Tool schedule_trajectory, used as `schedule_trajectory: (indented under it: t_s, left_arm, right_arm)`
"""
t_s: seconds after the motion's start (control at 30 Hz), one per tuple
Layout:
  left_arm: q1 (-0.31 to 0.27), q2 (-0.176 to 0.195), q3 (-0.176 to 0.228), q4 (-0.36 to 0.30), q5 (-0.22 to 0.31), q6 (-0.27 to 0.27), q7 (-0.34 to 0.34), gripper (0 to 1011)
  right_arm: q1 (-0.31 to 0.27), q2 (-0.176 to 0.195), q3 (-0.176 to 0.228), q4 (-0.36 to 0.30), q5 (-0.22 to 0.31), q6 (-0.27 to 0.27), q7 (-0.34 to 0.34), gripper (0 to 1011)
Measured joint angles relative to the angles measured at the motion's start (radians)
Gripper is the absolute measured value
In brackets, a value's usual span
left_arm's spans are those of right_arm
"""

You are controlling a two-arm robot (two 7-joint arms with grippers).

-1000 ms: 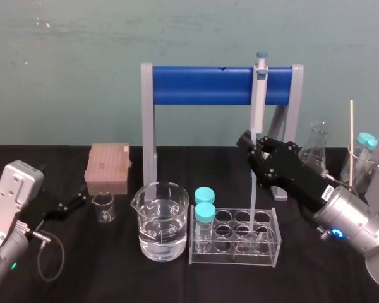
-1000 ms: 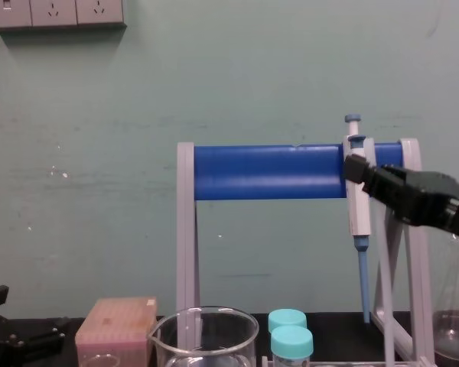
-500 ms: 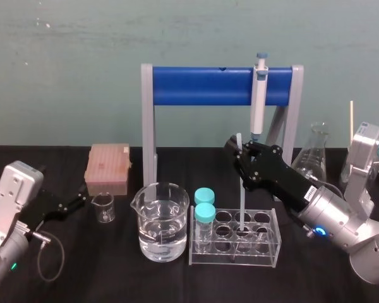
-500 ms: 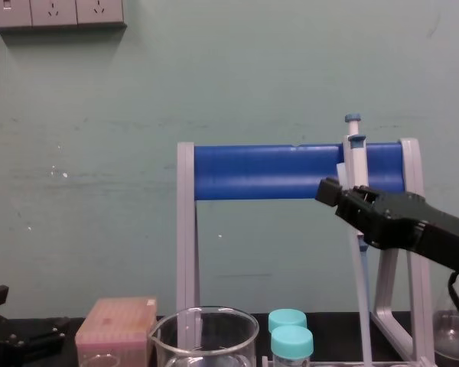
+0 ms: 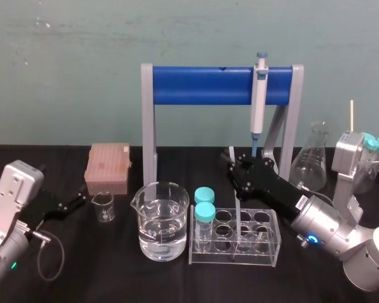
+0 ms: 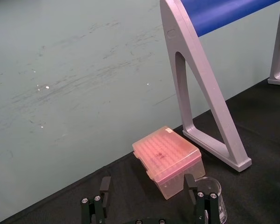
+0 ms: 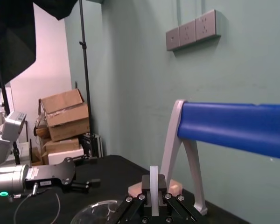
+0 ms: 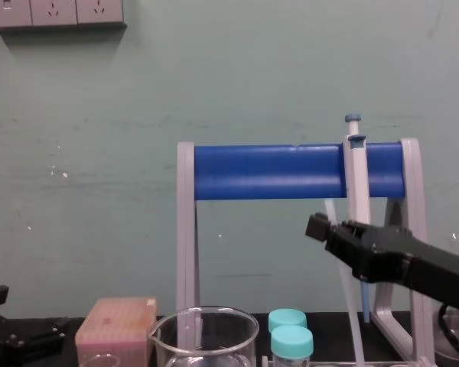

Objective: Pick up the stirring rod with one hand, then place it down.

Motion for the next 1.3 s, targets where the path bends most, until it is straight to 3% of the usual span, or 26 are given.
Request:
schedule_trajectory:
  t_s: [1.3]
  left_arm:
    - [0.000,0.000,0.000,0.000,0.000,0.000,0.000,1000]
  right_arm:
    - [-0.009,-0.010,-0.007,0.026,-0.040,0.014,-0.031,75]
